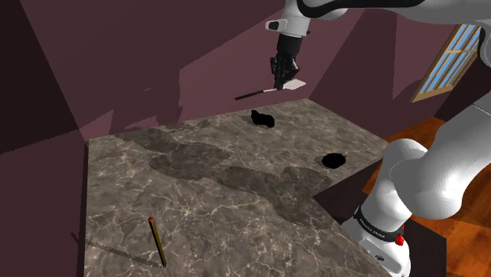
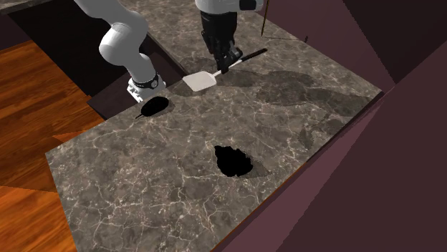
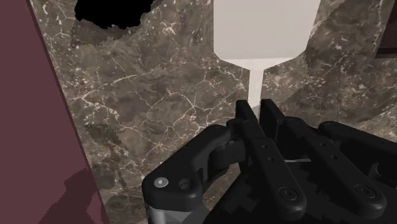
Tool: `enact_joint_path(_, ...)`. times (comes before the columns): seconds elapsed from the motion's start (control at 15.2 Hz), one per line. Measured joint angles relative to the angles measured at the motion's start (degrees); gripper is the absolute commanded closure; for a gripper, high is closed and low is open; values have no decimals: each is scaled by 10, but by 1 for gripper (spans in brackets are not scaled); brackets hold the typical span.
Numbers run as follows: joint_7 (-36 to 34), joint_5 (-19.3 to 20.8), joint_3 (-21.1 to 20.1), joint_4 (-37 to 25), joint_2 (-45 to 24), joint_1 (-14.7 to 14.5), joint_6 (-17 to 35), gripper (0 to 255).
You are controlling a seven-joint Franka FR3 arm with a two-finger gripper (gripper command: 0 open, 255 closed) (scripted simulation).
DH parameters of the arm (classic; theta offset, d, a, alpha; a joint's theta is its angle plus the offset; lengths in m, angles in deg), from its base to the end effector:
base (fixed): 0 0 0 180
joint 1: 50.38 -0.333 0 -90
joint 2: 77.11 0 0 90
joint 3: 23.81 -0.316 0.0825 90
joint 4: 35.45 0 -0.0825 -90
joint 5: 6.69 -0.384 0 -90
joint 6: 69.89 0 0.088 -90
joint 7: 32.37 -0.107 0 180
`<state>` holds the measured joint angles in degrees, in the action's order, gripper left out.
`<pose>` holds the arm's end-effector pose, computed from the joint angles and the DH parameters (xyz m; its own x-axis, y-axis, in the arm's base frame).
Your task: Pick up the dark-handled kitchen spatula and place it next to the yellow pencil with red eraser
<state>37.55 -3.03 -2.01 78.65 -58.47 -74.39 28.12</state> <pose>0.4670 -0.0101 0.5890 0.2823 0.9574 0.0601 0.9591 -0.2830 0.0028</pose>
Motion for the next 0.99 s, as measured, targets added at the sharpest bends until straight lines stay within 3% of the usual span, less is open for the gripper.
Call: enact_joint_path(0.99, -209, -37, -146, 26, 9, -73, 17, 255)
